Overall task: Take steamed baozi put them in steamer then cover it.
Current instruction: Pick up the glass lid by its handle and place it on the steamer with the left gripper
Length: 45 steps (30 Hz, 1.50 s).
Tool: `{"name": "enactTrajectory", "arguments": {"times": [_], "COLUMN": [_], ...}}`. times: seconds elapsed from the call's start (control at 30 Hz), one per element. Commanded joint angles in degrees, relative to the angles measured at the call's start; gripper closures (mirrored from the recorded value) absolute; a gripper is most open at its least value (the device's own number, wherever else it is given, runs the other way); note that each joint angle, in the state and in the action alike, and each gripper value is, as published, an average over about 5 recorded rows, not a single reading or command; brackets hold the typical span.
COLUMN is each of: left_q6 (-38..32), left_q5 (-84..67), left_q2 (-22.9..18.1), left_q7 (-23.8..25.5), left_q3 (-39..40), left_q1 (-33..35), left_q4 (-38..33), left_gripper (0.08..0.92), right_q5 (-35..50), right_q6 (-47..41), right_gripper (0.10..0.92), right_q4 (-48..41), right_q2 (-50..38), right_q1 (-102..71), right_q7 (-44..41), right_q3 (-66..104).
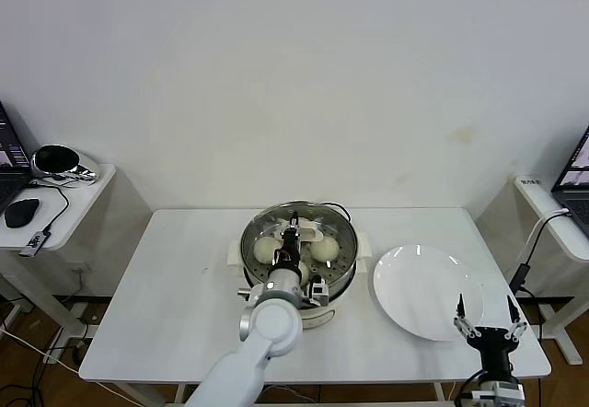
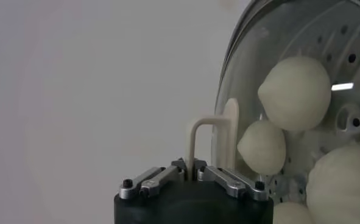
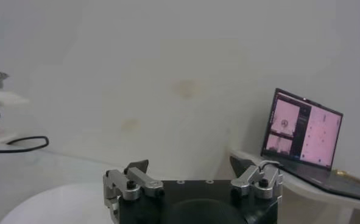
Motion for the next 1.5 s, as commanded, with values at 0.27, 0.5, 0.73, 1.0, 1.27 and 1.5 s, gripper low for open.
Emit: {"name": "enactTrajectory", "arguments": {"times": [0.27,0.5,0.73,1.0,1.27,1.5], "left_q6": [-0.4,-0.7,-0.3,0.4,0.6,-2.2], "left_q5": [0.0,0.2,0.1,-1.1,-2.5,-13.1], "left_q2": [0.2,-0.1,-0.7,-0.8,1.4,7.3], "left_q7": [0.2,-0.1,-0.5,-1.0,-1.7,-6.4], "left_q3": [0.0,0.0,-0.5,-0.6,-1.6,-4.0], "left_q1": [0.2,0.4,1.6,3.1,8.3,15.8], "left_q4": [-1.2,-0.4,-0.5,-3.7,-11.0,-19.5], "left_gripper": [0.855,0.855,0.855,0.781,0.548,0.348], "right_q5": [-0.4,-0.4,-0.4,-0.6,-0.8,-0.8], "right_q6": [0.0,0.2,0.2,0.1,0.1,0.1], "right_gripper": [0.203,0.203,0.203,0.203,0.203,0.203], "right_q4": [0.0,-0.2,-0.4,-0.4,-0.4,-0.8], "right_q2": [0.3,0.2,0.1,0.1,0.1,0.0], "right_q1": [0.0,0.0,0.2,0.3,0.1,0.1], "right_q7": [0.0,0.0,-0.1,-0.1,-0.1,-0.1], "right_q3": [-0.5,-0.5,-0.6,-1.0,-1.1,-1.0]}}
